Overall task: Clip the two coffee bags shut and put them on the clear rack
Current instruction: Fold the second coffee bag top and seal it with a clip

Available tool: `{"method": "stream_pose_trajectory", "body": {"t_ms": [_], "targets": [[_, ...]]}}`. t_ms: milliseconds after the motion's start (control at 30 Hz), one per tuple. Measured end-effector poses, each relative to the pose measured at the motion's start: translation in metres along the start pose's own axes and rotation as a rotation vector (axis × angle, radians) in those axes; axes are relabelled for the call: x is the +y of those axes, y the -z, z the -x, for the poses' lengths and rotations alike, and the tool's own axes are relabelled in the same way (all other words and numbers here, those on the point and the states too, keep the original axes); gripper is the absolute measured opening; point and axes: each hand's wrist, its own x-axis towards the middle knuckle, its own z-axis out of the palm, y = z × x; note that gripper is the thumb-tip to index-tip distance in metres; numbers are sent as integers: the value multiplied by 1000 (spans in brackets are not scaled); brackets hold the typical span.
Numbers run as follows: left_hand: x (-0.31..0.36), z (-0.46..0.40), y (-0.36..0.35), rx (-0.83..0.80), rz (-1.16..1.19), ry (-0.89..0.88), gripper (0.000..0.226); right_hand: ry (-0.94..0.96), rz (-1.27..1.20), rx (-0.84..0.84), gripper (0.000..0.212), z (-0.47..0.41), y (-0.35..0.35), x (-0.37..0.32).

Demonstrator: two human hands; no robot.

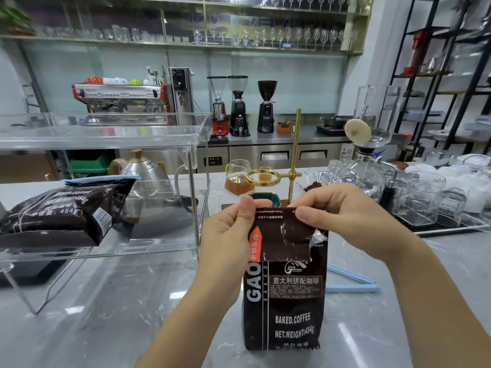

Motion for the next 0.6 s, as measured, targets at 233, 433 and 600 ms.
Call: {"method": "stream_pose_trajectory", "body": {"t_ms": [233, 433, 600], "targets": [[-2, 1, 0, 30, 7, -6, 33, 56, 165, 129, 8, -1, -2, 0], [-2, -2, 2, -3, -26, 29, 26, 34, 141, 126, 10, -2, -1, 1], [-6, -3, 3, -69, -46, 71, 21, 27, 134, 97, 5, -1, -2, -1]]}}
